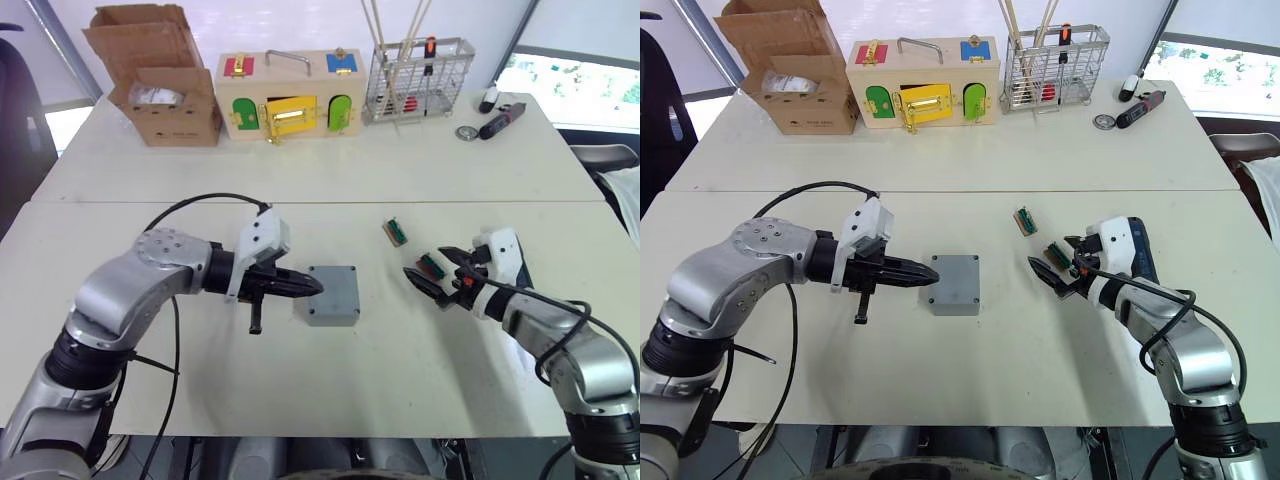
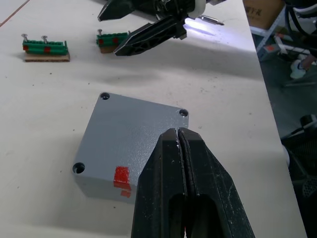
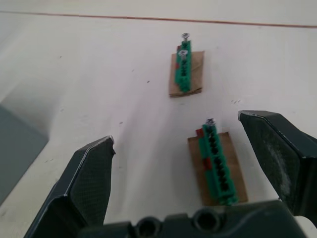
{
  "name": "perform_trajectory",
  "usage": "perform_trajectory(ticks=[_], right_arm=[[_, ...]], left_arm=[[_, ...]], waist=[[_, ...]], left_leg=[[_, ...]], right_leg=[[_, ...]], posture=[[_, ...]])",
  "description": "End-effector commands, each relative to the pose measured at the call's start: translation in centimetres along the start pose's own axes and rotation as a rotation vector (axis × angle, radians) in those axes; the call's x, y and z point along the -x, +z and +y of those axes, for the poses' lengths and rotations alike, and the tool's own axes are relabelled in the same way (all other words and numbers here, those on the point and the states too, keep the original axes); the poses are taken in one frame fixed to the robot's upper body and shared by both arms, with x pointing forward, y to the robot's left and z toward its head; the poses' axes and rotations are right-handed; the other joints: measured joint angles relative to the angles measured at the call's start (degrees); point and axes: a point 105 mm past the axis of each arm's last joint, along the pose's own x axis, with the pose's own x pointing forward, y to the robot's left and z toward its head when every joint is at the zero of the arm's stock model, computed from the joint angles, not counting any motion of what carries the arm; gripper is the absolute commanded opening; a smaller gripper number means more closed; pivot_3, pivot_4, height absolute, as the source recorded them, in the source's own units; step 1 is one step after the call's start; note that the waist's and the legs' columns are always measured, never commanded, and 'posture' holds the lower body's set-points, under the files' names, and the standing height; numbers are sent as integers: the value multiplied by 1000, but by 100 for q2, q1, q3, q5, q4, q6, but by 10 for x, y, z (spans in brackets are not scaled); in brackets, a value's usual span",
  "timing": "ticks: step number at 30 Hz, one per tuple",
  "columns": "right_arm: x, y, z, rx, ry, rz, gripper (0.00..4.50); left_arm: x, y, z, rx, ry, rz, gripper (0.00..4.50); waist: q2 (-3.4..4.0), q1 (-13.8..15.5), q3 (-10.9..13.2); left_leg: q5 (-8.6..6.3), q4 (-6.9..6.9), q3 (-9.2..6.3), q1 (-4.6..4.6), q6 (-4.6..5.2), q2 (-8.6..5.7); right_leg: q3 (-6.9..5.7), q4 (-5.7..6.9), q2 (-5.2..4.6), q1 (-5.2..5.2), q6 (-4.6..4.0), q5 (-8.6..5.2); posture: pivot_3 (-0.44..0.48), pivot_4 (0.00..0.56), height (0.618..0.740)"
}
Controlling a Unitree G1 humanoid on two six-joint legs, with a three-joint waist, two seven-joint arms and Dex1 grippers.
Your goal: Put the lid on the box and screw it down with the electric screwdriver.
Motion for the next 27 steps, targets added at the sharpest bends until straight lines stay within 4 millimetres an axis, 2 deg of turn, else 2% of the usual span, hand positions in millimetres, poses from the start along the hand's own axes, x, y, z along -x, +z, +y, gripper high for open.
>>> perform_trajectory(ticks=[1, 2, 13, 14, 16, 18, 20, 21, 27], right_arm=[[-2, 10, -4, 37, -25, -54, 3150], [-3, 9, -4, 37, -25, -54, 2902], [-8, 9, -6, 3, -33, -71, 2902], [-8, 8, -6, -2, -33, -73, 2417], [-8, 6, -5, -6, -29, -65, 2098], [-8, 5, -5, -9, -27, -60, 1310], [-8, 5, -5, -9, -29, -60, 263], [-8, 5, -5, -9, -31, -60, 33], [-8, 4, -7, -1, -43, -54, 33]], left_arm=[[1, 3, -1, -38, 4, 1, 0], [1, 2, -1, -38, 4, 6, 0], [-1, -6, 0, -28, 8, 14, 0], [-2, -7, 0, -27, 8, 15, 0], [-2, -8, -1, -28, 9, 18, 0], [-2, -9, 0, -29, 10, 20, 0], [-2, -9, 0, -28, 10, 21, 0], [-2, -10, 0, -28, 10, 22, 0], [-3, -13, -1, -32, 10, 28, 0]], waist=[[0, 3, 0], [0, 4, 0], [0, -1, 0], [0, 2, 0], [0, 5, 0], [0, 2, 0], [0, 2, 0], [0, 2, 0], [0, 2, 0]], left_leg=[[0, 0, 0, 0, 0, 0], [0, 0, 0, 0, -1, 0], [1, 0, 0, 0, -1, 0], [1, 0, 0, 0, -1, 0], [1, 0, -1, 0, -1, 0], [1, 0, 0, 0, -1, 0], [1, 0, 0, 0, -1, 0], [1, 0, 0, 0, -1, 0], [1, 0, 0, 0, -1, 0]], right_leg=[[0, 0, 0, 0, 0, 0], [0, 0, 0, 0, 0, 0], [0, 0, 0, 0, 0, 0], [0, 1, 0, -1, 0, 0], [0, 1, 0, 0, 0, 0], [0, 1, -1, 0, 0, 0], [0, 1, 0, -1, 0, 0], [0, 1, 0, -1, 0, 0], [0, 1, 0, -1, 0, 0]], posture=[[0, 150, 740], [0, 150, 740], [0, 150, 740], [0, 150, 740], [0, 150, 740], [0, 150, 740], [0, 150, 740], [0, 150, 740], [0, 150, 740]])
